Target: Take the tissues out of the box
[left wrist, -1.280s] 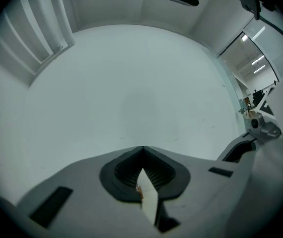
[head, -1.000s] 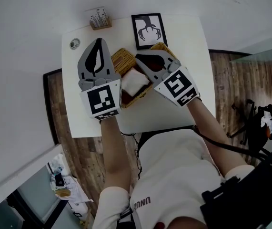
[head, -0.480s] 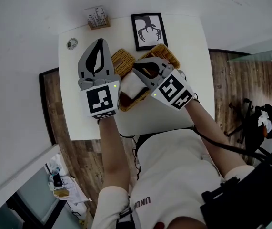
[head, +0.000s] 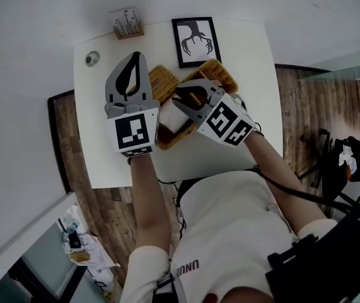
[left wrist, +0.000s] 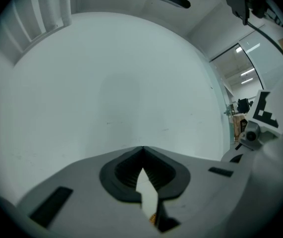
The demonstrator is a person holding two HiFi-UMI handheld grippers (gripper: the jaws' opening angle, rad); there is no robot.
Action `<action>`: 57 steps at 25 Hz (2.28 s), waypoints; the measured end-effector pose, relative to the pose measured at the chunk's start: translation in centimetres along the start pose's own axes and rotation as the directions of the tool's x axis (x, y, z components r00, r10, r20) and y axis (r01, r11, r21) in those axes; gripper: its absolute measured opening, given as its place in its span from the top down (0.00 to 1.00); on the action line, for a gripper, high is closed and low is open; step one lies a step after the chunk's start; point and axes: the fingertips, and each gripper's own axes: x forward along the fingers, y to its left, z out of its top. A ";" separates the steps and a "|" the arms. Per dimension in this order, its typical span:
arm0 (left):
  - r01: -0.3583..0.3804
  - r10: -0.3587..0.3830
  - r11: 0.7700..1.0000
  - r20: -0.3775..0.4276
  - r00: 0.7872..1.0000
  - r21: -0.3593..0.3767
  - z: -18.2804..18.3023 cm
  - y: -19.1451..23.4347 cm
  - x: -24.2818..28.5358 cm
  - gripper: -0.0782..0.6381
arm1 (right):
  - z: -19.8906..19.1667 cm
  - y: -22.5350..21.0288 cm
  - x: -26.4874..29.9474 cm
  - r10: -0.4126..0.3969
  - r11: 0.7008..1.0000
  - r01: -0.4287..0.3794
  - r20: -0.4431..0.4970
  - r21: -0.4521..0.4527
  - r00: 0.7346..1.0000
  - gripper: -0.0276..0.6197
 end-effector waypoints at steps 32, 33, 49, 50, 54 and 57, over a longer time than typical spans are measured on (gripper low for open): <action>0.025 -0.026 0.999 -0.040 0.999 -0.027 -2.1 0.1 -0.3 0.87 | -4.9 5.5 3.2 0.191 0.909 -0.295 -0.336 -0.293 0.922 0.61; 0.024 -0.025 0.999 -0.041 0.999 -0.027 -2.1 0.1 -0.3 0.87 | -5.1 5.6 3.2 0.195 0.908 -0.300 -0.341 -0.291 0.920 0.61; 0.018 -0.020 0.999 -0.054 0.998 -0.033 -2.8 0.5 -0.1 0.87 | -7.0 6.2 4.4 0.213 0.882 -0.361 -0.426 -0.303 0.879 0.61; 0.018 -0.020 0.999 -0.054 0.998 -0.034 -2.8 0.5 -0.2 0.87 | -7.1 6.2 4.5 0.213 0.881 -0.364 -0.431 -0.304 0.877 0.61; 0.018 -0.020 0.999 -0.048 0.999 -0.043 -2.6 0.6 -0.3 0.87 | -7.4 6.4 4.7 0.210 0.877 -0.369 -0.446 -0.307 0.870 0.61; 0.013 -0.016 0.998 -0.038 0.999 -0.060 -2.5 0.7 -0.4 0.87 | -7.7 6.5 4.8 0.213 0.877 -0.374 -0.453 -0.301 0.866 0.62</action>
